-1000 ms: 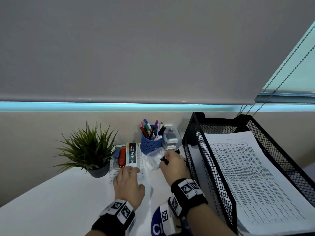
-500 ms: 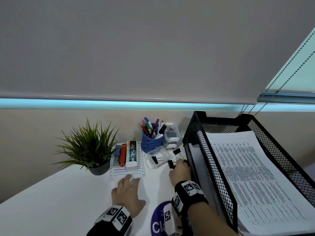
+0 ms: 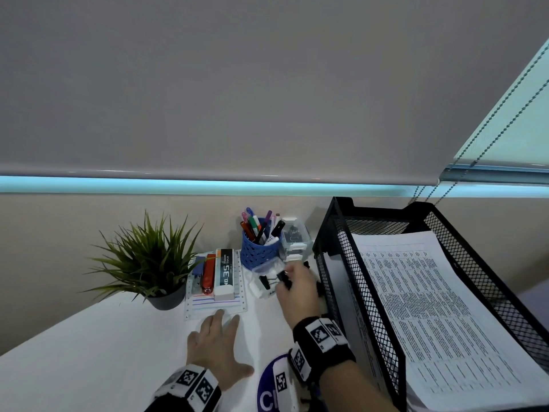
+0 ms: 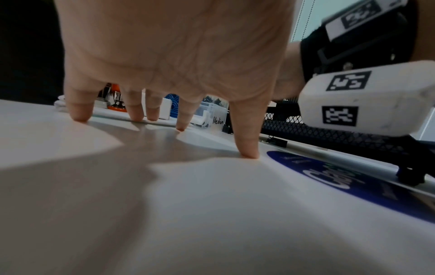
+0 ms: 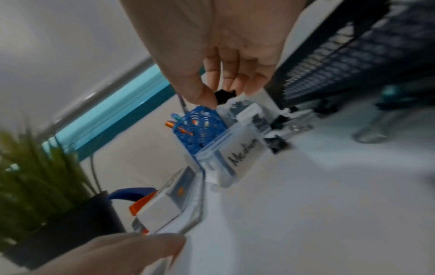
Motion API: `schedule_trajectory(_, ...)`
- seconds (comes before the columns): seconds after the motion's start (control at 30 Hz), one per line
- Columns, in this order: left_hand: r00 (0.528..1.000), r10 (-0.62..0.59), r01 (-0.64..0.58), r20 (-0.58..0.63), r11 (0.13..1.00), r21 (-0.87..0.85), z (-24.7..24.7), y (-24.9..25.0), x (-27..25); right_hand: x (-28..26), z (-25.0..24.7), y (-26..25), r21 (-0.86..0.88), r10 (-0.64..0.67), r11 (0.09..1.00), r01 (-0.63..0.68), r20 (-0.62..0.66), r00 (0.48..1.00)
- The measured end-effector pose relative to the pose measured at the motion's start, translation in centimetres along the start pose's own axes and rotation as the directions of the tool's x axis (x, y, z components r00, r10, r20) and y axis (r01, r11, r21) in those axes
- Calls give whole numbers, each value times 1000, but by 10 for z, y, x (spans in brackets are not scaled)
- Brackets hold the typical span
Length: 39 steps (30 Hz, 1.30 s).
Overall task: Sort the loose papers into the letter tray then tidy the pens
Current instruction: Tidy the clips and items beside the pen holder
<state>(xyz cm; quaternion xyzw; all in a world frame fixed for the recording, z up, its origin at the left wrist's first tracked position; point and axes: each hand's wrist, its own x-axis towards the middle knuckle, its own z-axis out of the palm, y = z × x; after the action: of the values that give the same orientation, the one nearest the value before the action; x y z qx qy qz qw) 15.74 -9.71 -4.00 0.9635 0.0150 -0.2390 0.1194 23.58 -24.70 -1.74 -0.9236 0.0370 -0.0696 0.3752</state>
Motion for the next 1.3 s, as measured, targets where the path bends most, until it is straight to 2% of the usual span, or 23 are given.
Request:
schedule_trajectory(0.1,1000,4,-4,6,1000,-8,0,-1,-1,8,7,-14,-11,-115,993,117,117,986)
schedule_trajectory(0.17,1000,9,-9,14,1000,-12,0,-2,-2,13,11,-13,-15,-106,994,109,140,984)
schedule_trajectory(0.23,1000,12,-12,26,1000,-19,1,-3,-3,14,12,-7,25,-49,999,47,81,996)
schedule_trajectory(0.33,999,18,-17,42,1000,-26,1,-5,-3,12,7,9,73,182,981,-179,-35,983)
schedule_trajectory(0.4,999,17,-15,48,999,-29,1,-5,-3,13,6,23,2,308,951,-308,1,951)
schedule_trajectory(0.43,999,16,-14,49,999,-30,2,-4,-3,13,8,29,-73,330,943,-325,59,942)
schedule_trajectory(0.5,999,13,-12,48,999,-31,2,-4,-3,12,12,36,-254,327,926,-280,166,930)
schedule_trajectory(0.57,999,10,-9,46,999,-36,3,-4,-3,10,14,37,-363,298,907,-213,196,934)
schedule_trajectory(0.63,999,10,-8,42,999,-41,3,-4,-3,10,14,36,-385,277,902,-195,170,946)
schedule_trajectory(0.7,999,10,-8,43,999,-42,3,-4,-3,7,13,34,-365,315,899,-240,163,935)
schedule_trajectory(0.8,998,10,-8,54,999,-38,3,-4,-4,-1,9,31,-197,366,919,-342,104,925)
schedule_trajectory(0.87,998,13,-11,64,999,-34,2,-4,-3,-7,3,21,-88,304,949,-302,15,953)
schedule_trajectory(0.93,997,17,-15,73,999,-33,2,-4,-3,-6,0,5,-60,191,979,-192,-31,981)
schedule_trajectory(1.07,997,17,-14,77,999,-38,2,-3,-2,9,8,-18,-149,21,989,-15,36,999)
schedule_trajectory(1.2,998,20,-18,63,999,-36,6,-5,0,16,15,-17,-250,62,968,-24,143,988)
schedule_trajectory(1.3,999,25,-24,30,999,-31,8,-6,0,7,12,-10,-288,95,956,-48,152,984)
